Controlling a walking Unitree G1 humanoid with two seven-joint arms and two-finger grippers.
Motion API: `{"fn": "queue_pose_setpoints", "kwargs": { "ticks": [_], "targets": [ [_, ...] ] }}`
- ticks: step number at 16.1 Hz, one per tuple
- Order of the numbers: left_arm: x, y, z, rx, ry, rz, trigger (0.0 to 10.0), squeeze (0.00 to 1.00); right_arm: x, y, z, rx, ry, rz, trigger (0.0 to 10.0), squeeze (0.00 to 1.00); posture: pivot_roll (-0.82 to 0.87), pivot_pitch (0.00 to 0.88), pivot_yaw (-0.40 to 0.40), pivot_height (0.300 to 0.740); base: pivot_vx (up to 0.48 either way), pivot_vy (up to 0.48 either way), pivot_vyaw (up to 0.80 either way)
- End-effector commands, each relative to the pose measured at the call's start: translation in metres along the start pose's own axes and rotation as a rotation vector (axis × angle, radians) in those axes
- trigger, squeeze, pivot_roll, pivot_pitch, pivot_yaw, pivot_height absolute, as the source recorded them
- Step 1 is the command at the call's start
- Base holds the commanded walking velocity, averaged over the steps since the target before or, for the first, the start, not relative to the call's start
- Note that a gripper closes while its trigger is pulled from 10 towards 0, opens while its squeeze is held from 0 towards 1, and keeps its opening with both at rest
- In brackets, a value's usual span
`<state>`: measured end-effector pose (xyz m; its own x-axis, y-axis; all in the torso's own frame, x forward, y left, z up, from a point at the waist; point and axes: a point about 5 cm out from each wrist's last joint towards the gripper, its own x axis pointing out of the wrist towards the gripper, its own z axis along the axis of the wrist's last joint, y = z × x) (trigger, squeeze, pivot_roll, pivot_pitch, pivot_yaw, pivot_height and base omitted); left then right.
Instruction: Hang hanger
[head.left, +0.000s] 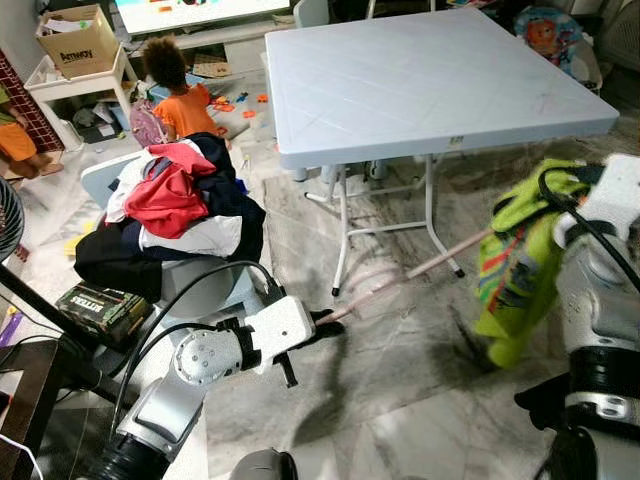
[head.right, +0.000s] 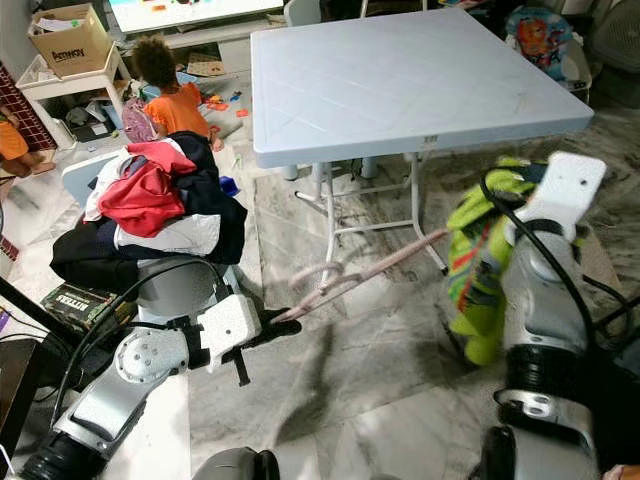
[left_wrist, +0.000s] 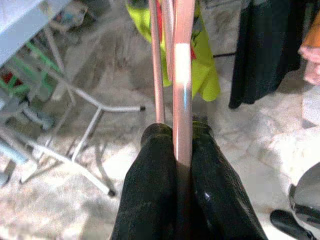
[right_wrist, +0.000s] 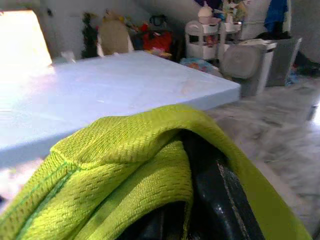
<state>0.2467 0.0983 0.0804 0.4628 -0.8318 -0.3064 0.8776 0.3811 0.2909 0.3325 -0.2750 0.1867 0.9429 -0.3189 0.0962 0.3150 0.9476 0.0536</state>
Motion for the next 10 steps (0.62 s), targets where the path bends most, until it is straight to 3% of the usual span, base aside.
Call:
{"fn": "queue_pose_setpoints", "kwargs": {
  "ticks": [1,3,4,5,6,8,9,10],
  "targets": [
    [-0.015,0.006,-0.033,-0.047,0.191,0.055,0.0,0.00,0.003,0.003,0.050,0.072,-0.188,0.034,0.0,0.00,-0.04,0.015,0.058,0.740,0.000,0.000,0.00],
    [-0.013,0.024,-0.034,-0.121,0.194,0.220,0.0,0.00,-0.010,0.028,0.055,0.107,-0.192,0.260,0.0,0.00,-0.05,0.017,0.060,0.740,0.000,0.000,0.00],
    [-0.011,0.031,-0.032,-0.136,0.185,0.263,0.0,0.00,-0.019,0.036,0.055,0.074,-0.199,0.362,0.0,0.00,-0.05,0.017,0.060,0.740,0.000,0.000,0.00],
    [-0.007,0.037,-0.029,-0.168,0.167,0.299,0.0,0.00,-0.034,0.046,0.052,0.035,-0.190,0.504,0.0,0.00,-0.06,0.019,0.061,0.740,0.000,0.000,0.00],
    [-0.005,0.043,-0.026,-0.208,0.143,0.344,0.0,0.00,-0.049,0.054,0.049,0.059,-0.159,0.632,0.0,0.00,-0.06,0.021,0.064,0.740,0.000,0.000,0.00],
    [-0.003,0.047,-0.023,-0.254,0.120,0.379,0.0,0.00,-0.064,0.060,0.044,0.074,-0.119,0.748,0.0,0.00,-0.07,0.021,0.067,0.740,0.000,0.000,0.00],
    [-0.001,0.050,-0.018,-0.316,0.074,0.405,0.0,0.00,-0.075,0.064,0.037,0.066,-0.074,0.835,0.0,0.00,-0.07,0.020,0.071,0.740,0.000,0.000,0.00],
    [0.000,0.051,-0.015,-0.346,0.055,0.401,0.0,0.00,-0.082,0.068,0.027,0.010,-0.035,0.883,0.0,0.00,-0.07,0.020,0.071,0.740,0.000,0.000,0.00]
  ]
}}
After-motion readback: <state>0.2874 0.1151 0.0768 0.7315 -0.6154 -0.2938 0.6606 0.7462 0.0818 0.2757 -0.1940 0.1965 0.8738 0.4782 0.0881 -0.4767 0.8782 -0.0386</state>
